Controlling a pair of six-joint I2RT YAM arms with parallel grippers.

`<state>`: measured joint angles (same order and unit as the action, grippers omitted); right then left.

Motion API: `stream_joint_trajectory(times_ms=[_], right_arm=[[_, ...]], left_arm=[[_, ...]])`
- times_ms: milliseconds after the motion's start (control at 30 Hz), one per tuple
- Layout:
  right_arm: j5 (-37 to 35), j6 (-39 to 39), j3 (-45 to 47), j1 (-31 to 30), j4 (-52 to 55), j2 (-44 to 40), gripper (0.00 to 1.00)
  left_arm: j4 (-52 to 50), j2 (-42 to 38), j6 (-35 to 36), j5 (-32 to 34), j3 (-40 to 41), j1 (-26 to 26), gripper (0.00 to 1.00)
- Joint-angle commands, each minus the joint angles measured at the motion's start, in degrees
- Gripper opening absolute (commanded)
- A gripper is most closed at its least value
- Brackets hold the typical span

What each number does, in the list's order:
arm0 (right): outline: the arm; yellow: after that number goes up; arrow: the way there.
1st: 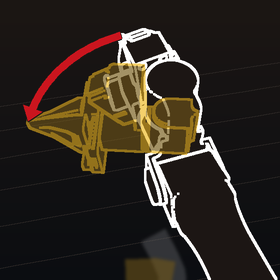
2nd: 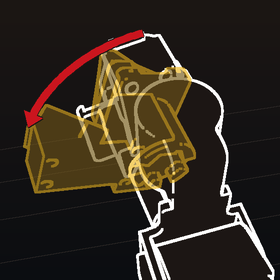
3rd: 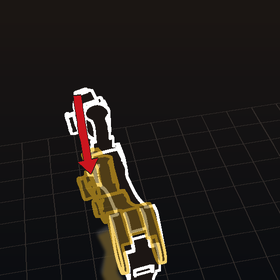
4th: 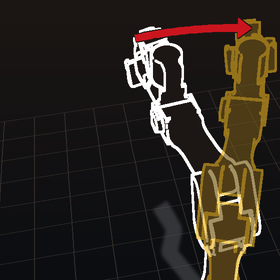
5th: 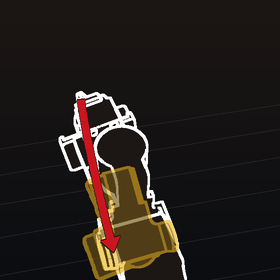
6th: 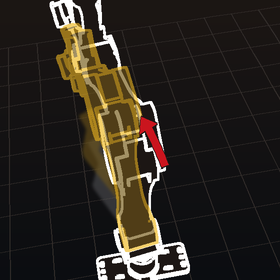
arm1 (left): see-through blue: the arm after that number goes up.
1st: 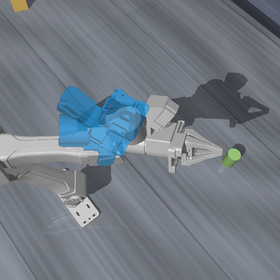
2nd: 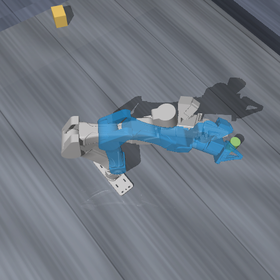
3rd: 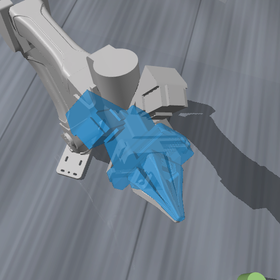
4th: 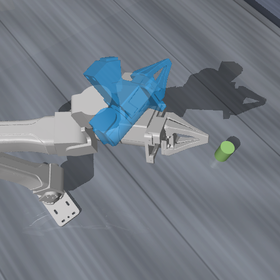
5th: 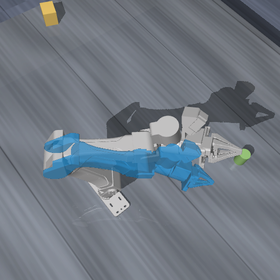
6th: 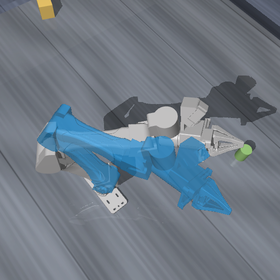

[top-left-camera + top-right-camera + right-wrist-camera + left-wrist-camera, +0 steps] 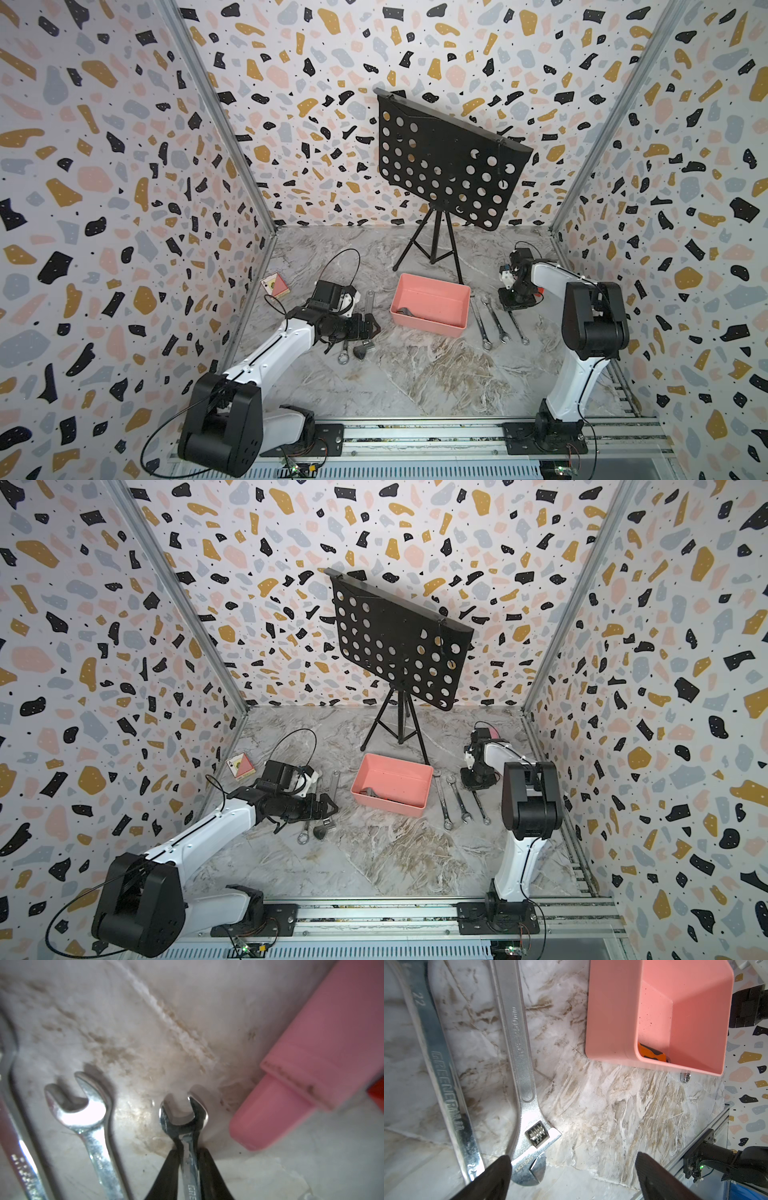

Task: Take out the wrench from the storage box
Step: Place the wrench at the center of the board, then pick up the wrench from the storage box.

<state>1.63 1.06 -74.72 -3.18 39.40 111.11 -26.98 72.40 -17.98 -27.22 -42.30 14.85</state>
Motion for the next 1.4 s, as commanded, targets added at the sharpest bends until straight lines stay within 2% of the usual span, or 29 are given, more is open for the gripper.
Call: stream_joint_trajectory(times_ms=[0,233,467,567,800,1100,1367], right_arm=[[3.1,-7.2,-1.5,-0.9,0.5,3.2,0.23],[4.3,-10.9,-2.1,-2.3,0.8,4.7,0.23],[2.3,-9.1,-2.6,-2.3,2.6,3.3,0.26],[1.2,-7.1,-4.1,-2.3,4.1,1.4,0.33],[1.2,-3.4,-5.8,-2.3,8.3,-6.5,0.39],[13.6,-2.4,7.5,-2.7,7.5,-23.7,0.49],[15.3,-1.1,13.2,-2.7,9.3,-33.8,0.53]], left_arm=[[0.0,-1.3,0.1,-0.9,-1.5,0.4,0.96],[0.0,-2.6,-1.1,-0.4,-2.3,0.9,0.96],[0.0,-2.1,-2.0,0.6,-3.9,2.9,0.96],[0.0,-2.5,-3.1,2.1,-5.4,4.5,0.96],[-0.1,-2.5,-3.6,8.4,-11.3,10.8,0.95],[-0.1,10.9,4.2,11.2,-23.7,16.6,0.93],[-0.5,25.9,14.2,12.7,-35.2,19.9,0.9]])
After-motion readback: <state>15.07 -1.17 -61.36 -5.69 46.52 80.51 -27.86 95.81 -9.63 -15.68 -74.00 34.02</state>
